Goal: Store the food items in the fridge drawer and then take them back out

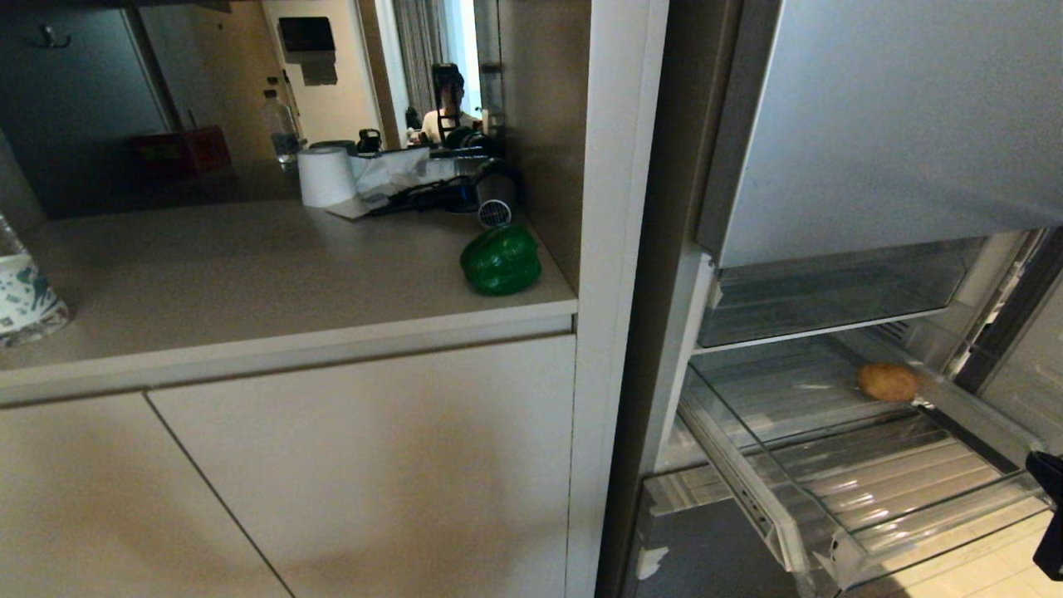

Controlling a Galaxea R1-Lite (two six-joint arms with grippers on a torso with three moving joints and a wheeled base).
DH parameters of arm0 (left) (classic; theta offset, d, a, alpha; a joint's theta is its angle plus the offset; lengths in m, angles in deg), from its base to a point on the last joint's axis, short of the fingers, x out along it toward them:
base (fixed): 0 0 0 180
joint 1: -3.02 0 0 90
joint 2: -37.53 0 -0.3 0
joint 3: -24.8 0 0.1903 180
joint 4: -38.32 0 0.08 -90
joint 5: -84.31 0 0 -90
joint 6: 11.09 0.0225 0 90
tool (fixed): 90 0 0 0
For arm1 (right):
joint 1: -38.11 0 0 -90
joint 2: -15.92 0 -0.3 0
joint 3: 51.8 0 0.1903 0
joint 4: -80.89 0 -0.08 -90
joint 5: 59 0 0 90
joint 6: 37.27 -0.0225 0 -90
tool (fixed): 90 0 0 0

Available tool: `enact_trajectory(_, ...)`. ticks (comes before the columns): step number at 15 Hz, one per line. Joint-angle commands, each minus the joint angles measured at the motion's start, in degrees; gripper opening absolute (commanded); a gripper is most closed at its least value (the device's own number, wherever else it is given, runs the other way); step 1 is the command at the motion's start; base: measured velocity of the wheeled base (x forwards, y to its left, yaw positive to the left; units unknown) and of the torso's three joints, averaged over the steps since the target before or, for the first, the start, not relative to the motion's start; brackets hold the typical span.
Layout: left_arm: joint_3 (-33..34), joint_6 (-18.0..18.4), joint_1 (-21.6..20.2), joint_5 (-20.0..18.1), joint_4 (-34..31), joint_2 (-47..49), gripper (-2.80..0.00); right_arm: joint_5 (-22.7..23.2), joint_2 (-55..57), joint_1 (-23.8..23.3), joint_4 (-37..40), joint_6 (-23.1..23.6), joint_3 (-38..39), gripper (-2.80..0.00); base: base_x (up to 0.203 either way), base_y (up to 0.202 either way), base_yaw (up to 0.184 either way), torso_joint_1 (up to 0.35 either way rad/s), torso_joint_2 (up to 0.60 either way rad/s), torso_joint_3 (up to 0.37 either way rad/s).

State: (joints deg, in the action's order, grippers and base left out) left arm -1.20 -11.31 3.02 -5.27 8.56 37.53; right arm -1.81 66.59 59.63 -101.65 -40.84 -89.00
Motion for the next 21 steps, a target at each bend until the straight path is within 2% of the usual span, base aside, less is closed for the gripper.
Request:
enact_trajectory(1,0.00,-0.04,0.00,0.02,-0.03,0.00,-2.80,-0.14,-1.02,-0.37,-0.11,-0.25,0.47,-2.80,0.000,0.000,0.000,0.000,0.00,0.000)
enact_trajectory(5,0.00,-0.04,0.00,0.02,-0.03,0.00,-2.80,0.15,1.30,-4.58,0.18,-0.71,0.62,-2.80,0.000,0.000,0.000,0.000,0.00,0.000)
enact_trajectory(9,0.00,-0.04,0.00,0.02,-0.03,0.00,-2.80,0.10,11.87,-9.71,0.24,-2.67,-3.34,-2.80,0.000,0.000,0.000,0.000,0.00,0.000)
enact_trajectory(12,0.00,-0.04,0.00,0.10,-0.03,0.00,-2.80,1.91,20.91,-20.92,0.18,-4.40,-9.35,-2.80,0.000,0.000,0.000,0.000,0.00,0.000)
enact_trajectory(14,0.00,-0.04,0.00,0.08,-0.03,0.00,-2.80,7.75,24.34,-28.22,-0.06,-4.71,-12.33,-2.80,0.000,0.000,0.000,0.000,0.00,0.000)
enact_trajectory(15,0.00,-0.13,0.00,0.10,-0.03,0.00,-2.80,11.47,25.03,-30.02,-0.16,-4.76,-13.46,-2.80,0.000,0.000,0.000,0.000,0.00,0.000)
enact_trajectory(21,0.08,-0.31,0.00,0.10,0.15,0.00,-2.80,12.51,24.82,-31.98,-0.29,-4.69,-13.15,-2.80,0.000,0.000,0.000,0.000,0.00,0.000)
